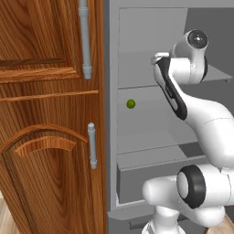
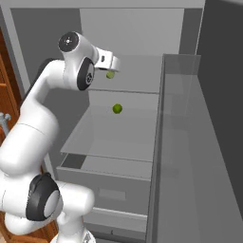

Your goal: Take the lemon wedge from the fridge and place it on the plate with fish on the dining counter.

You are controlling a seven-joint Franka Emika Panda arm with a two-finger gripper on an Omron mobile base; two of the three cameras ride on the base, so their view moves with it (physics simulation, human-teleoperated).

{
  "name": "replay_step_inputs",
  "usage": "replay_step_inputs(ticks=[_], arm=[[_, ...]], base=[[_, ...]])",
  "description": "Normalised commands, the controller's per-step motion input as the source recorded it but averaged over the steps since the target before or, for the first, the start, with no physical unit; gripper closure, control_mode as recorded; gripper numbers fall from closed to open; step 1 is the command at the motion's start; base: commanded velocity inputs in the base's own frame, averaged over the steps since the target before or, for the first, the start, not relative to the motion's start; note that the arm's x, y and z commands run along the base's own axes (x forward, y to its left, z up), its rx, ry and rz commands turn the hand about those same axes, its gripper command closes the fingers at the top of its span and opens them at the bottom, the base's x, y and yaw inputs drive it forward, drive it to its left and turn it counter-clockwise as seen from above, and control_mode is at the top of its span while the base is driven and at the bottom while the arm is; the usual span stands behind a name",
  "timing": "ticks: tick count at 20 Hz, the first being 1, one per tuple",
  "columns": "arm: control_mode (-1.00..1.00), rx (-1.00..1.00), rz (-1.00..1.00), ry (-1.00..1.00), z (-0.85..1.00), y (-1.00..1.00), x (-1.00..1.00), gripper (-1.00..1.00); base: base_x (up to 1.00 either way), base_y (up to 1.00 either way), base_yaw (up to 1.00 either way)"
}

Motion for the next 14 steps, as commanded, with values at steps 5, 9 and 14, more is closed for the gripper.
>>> replay_step_inputs(ticks=[5, 9, 14], arm=[[-1.00, 0.00, 0.00, 0.00, -0.08, 0.00, 0.06, -1.00], [-1.00, 0.00, 0.00, 0.03, -0.18, 0.00, 0.00, -1.00], [-1.00, 0.01, 0.00, 0.07, -0.31, 0.00, 0.00, -1.00]], base=[[0.00, 0.00, 0.00], [0.00, 0.00, 0.00], [0.00, 0.00, 0.00]])
